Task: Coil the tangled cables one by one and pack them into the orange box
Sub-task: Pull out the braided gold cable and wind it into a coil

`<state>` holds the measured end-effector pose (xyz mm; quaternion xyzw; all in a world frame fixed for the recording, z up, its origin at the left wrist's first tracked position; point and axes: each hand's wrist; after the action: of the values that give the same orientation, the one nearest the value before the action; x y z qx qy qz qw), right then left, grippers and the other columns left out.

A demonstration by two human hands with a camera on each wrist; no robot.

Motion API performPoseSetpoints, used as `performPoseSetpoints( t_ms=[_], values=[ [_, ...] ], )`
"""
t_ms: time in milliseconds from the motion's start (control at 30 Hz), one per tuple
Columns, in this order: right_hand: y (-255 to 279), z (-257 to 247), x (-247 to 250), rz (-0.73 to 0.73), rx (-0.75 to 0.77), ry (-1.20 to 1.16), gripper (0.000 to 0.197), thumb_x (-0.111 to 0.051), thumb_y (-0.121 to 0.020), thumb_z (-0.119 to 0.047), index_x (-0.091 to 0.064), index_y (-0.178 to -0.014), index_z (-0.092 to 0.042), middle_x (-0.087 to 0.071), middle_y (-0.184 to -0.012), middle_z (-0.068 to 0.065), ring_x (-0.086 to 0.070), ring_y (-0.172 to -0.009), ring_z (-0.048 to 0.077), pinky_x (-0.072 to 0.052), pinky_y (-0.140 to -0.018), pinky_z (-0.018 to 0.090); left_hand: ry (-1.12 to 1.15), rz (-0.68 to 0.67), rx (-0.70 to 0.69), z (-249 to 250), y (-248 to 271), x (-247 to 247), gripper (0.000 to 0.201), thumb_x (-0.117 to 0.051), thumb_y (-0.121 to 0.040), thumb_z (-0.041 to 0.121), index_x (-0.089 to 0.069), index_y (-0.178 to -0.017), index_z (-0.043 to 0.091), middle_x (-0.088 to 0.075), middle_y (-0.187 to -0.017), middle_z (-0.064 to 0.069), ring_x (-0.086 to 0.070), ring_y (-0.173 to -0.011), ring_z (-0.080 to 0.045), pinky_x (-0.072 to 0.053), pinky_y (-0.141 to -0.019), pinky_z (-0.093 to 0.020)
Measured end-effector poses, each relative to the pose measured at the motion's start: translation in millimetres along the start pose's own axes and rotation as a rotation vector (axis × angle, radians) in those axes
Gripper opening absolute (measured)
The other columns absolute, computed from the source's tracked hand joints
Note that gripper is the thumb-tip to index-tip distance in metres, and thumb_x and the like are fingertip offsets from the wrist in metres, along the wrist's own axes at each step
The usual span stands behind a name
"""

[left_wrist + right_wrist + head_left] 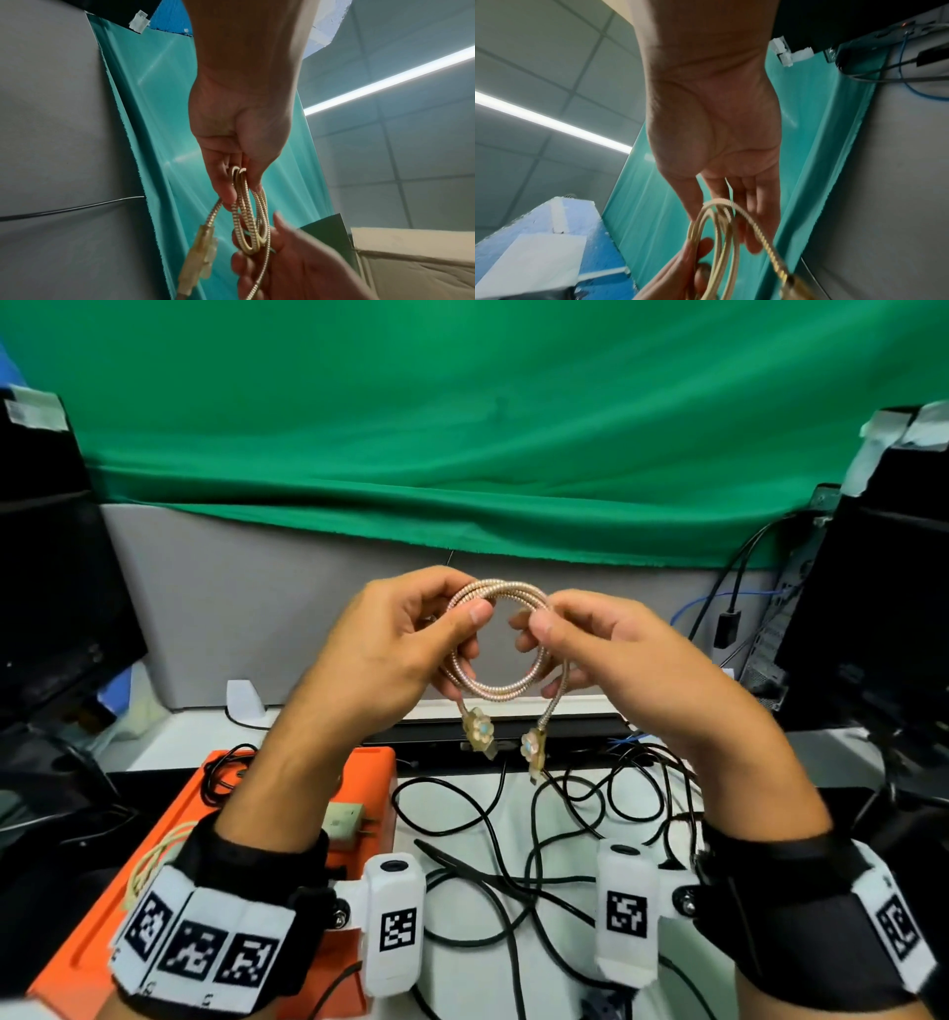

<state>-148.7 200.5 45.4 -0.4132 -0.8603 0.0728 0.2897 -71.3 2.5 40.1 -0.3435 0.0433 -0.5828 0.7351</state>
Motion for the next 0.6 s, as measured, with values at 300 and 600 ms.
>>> performPoseSetpoints(
  t_ms=[300,600],
  values=[
    [2,3,14,0.083,-0.001,0.181,0.011,-0.06,-0.1,-0.013,-0.069,-0.095,-0.018,-0.075,-0.091,0.002,-0.075,-0.08,0.015,-0.062,-0.079,0.037,0.123,0.046,0.031,6,1,5,0.016,-0.06,-0.099,0.016,-0.072,-0.107,0.009,-0.063,-0.069,-0.007,-0.06,-0.057,-0.026,-0.055,-0.049,-0.031],
    [-9,-14,-23,0.44,0.047,-0.674,0.012,-0.047,-0.106,-0.009,-0.059,-0.105,-0.01,-0.077,-0.087,0.008,-0.077,-0.08,0.025,-0.06,-0.069,0.028,0.237,0.025,0.057,14,3,-6,0.019,-0.063,-0.094,0.02,-0.075,-0.106,0.015,-0.066,-0.071,-0.008,-0.064,-0.06,-0.02,-0.057,-0.052,-0.027]
  ],
)
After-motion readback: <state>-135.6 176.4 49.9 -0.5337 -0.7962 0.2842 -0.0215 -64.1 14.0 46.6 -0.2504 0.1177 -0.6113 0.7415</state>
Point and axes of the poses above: each hand's wrist, its own y-axis away from the middle knuckle, its own x-axis out of the back of the hand, z = x × y
